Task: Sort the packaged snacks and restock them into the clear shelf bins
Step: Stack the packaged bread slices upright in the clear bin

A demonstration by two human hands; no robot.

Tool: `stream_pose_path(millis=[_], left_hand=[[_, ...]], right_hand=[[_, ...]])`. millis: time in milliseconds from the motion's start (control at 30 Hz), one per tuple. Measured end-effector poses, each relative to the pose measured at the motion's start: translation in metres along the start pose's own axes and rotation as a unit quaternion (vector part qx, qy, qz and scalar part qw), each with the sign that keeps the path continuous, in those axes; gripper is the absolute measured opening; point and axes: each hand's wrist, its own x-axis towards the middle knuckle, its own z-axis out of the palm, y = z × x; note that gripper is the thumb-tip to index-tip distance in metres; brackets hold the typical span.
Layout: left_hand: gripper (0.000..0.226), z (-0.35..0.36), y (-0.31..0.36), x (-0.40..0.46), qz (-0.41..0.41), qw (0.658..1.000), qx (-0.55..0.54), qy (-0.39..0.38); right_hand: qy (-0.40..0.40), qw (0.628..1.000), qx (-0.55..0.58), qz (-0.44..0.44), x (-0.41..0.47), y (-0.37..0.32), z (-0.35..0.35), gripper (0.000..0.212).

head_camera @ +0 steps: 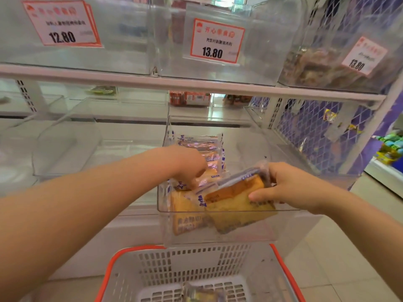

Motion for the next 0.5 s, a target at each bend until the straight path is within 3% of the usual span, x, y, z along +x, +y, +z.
stream_pose_path(millis=[100, 267, 400, 500], left_hand=[[0.018, -0.001, 0.0, 0.004, -0.009, 0.998, -0.051, -0.033], [0.021, -0.006, -0.002, 0.003, -0.027, 0.995, -0.076, -0.062], [0.019, -0.012, -0.004, -0.002, -0.015, 0.995, -0.096, 0.032], [0.014, -0.019, -0.004, -0.012, 0.007, 0.981, -0.162, 0.108]], right_hand=[[0.026, 0.998, 0.03, 0.04, 0.005, 0.007, 0.005, 0.02], [-0.016, 0.991, 0.019, 0.134, 0.015, 0.014, 0.011, 0.01], [-0.051, 0.971, -0.002, 0.235, 0.025, 0.013, 0.024, 0.018], [-0.037, 0.968, -0.011, 0.248, 0.037, 0.007, 0.039, 0.02]])
